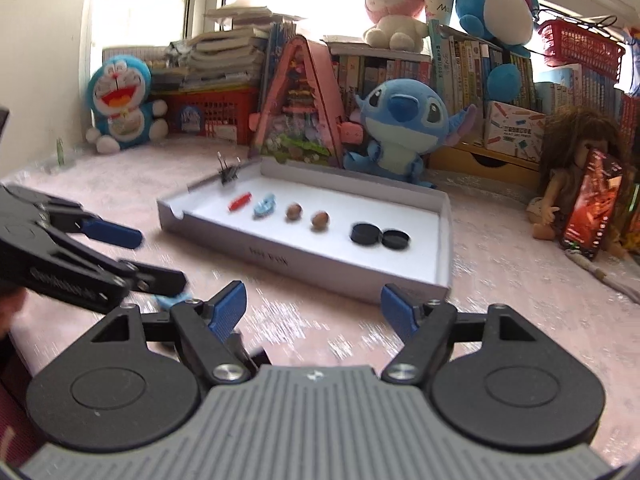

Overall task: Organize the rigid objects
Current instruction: 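Move both tools back toward the remaining objects on the table, then grasp a black lid with the left gripper while the right grasps the clear cup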

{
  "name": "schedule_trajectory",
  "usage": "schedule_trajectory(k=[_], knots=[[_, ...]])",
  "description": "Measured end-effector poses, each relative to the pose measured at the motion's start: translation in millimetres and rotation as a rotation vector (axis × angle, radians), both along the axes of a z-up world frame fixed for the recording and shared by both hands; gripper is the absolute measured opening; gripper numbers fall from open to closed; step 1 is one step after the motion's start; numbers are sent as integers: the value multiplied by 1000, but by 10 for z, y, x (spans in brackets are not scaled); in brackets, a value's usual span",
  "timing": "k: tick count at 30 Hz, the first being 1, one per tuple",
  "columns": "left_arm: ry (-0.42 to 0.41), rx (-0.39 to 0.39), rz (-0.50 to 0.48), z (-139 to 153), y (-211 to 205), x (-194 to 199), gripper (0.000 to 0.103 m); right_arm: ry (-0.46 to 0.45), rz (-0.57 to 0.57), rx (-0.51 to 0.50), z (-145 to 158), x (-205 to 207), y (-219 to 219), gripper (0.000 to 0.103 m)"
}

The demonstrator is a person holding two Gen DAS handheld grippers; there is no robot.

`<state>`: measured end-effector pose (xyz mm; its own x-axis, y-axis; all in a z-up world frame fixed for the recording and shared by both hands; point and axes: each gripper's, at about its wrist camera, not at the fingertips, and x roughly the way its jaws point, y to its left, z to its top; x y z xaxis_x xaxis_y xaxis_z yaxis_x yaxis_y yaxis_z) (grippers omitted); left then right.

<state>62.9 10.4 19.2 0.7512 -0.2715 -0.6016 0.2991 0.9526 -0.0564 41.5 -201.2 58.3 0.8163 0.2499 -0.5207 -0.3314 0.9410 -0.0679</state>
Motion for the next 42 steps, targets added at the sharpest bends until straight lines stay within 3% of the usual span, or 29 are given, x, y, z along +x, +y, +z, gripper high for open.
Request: schedule_trajectory(k=[9, 13, 19, 23, 34, 42], knots=[[34, -6, -10, -99, 34, -130, 77, 32, -45, -2, -175, -69, -128, 83], [44, -8, -7, -143, 12, -125, 71, 33, -57, -16, -231, -79, -103, 83], [33, -19, -4, -151, -74, -105, 43, 28, -75, -23, -273, -83, -87, 83], [18, 11, 31, -145, -88, -57, 35, 25, -85, -23, -275, -82, -91, 83], [15, 33, 139, -153, 133, 57, 36, 37, -105, -19, -329, -79, -126, 83], [26, 16, 75, -162, 15, 47, 41, 34, -107, -14, -340, -71, -117, 83]])
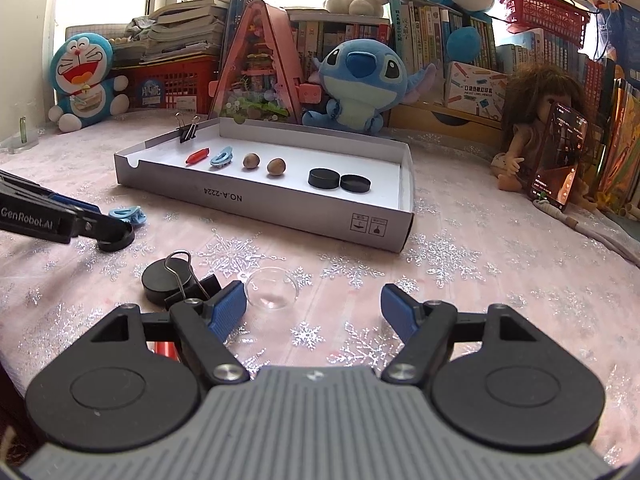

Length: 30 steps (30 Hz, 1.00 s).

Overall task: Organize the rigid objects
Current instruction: 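Grasp a black lid with the left gripper while the right grasps the clear cup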

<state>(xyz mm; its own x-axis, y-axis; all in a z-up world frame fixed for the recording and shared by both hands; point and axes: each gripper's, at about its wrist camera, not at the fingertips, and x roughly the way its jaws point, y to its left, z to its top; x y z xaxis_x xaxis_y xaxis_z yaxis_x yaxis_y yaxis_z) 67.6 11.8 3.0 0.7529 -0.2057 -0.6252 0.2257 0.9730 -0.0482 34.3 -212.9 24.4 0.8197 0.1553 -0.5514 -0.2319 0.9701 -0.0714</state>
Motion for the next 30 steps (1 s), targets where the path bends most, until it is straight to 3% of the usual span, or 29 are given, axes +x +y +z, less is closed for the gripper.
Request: schedule_trajectory(k=[12, 21, 23, 24, 27, 30], knots=[[-8, -3, -80, 56, -147, -200, 46, -8, -1, 14, 3, -7, 8, 83], [-34, 18, -69, 29, -248, -79, 43, -15, 18, 15, 15, -18, 52, 80], [-26, 16, -80, 7, -276, -34, 39, -6, 19, 26, 11, -1, 58, 76], [-21, 18, -77, -12, -289, -9, 38, 1, 23, 32, 4, 3, 64, 69], [-40, 41, -57, -42, -331, 21, 29, 21, 39, 64, 5, 11, 80, 38], [-40, 31, -61, -20, -351, 7, 29, 13, 39, 66, 36, 4, 100, 33]])
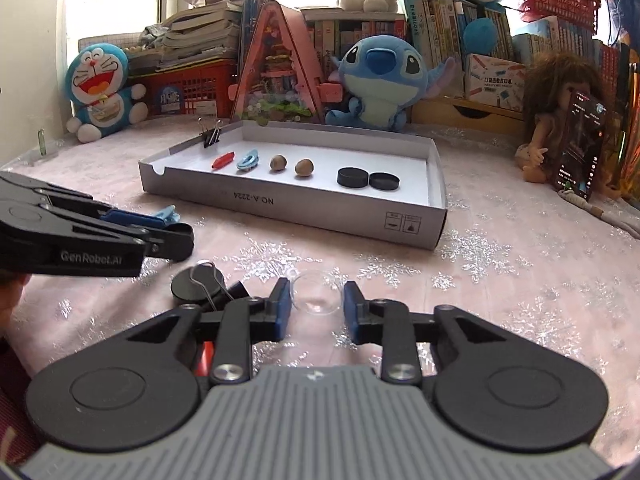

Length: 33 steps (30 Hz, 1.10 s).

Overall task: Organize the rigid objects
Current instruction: 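Grasp a black lid with the left gripper while the right grasps the clear cup, then place the black lid and clear cup into the tray, opening both grippers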

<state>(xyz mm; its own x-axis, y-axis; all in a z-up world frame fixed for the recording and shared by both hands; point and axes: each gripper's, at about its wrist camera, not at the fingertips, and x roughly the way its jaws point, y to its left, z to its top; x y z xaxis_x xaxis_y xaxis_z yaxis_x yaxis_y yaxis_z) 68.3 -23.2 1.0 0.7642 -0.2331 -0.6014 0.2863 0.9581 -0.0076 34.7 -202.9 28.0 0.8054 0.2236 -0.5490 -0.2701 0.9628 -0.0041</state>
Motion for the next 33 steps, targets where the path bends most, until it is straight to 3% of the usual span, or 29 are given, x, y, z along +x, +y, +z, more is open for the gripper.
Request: schedule_trajectory(k=[9, 18, 27, 33], knots=[[-27, -32, 3, 224, 59, 21, 29, -26, -27, -7, 120, 63, -22, 33], [-79, -42, 64, 511, 234, 320, 29, -50, -91, 23, 349, 365, -141, 33], [-50, -75, 145, 529, 500, 790, 29, -15, -165, 63, 425, 828, -297, 33], [-46, -39, 191, 432, 531, 1104, 29, 38, -207, 84, 364, 1159, -340, 33]])
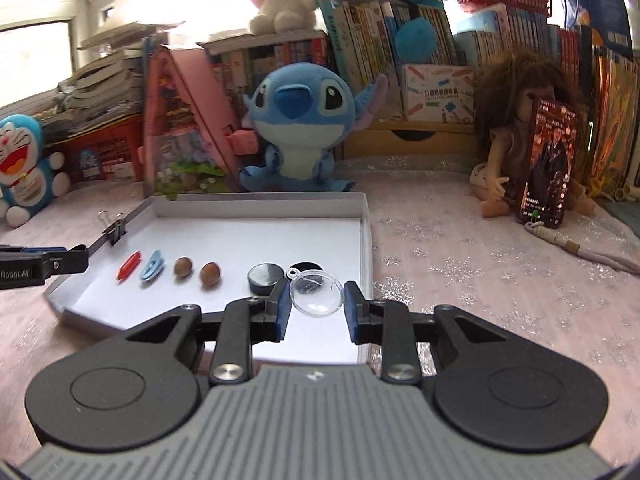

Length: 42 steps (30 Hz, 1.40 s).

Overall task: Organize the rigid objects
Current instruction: 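Place the black lid and clear cup into the tray, opening both grippers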

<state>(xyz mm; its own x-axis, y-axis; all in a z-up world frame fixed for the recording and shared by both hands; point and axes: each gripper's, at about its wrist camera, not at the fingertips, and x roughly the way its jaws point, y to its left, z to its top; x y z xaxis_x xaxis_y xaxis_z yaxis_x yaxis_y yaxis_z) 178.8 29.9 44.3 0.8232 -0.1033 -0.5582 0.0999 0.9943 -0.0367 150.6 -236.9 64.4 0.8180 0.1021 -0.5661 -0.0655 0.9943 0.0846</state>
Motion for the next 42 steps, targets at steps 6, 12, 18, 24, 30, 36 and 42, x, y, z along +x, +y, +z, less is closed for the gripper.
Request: schedule_trajectory(k=[6, 12, 18, 24, 30, 36, 42], knots=[[35, 7, 31, -146, -9, 230, 29, 46, -17, 17, -102, 240, 15, 33], [41, 21, 35, -223, -56, 312, 29, 77, -22, -5, -182, 381, 74, 33], [49, 28, 41, -286, -80, 367, 29, 91, -18, -20, -237, 443, 127, 33], [45, 41, 38, -307, -94, 390, 29, 106, -20, -34, -295, 490, 162, 33], [42, 44, 33, -318, -115, 387, 29, 106, -14, -41, -312, 498, 187, 33], [44, 48, 34, -319, -132, 396, 30, 109, -10, -39, -312, 500, 205, 39], [32, 41, 21, -263, -118, 338, 38, 101, 3, 0, -256, 446, 170, 62]])
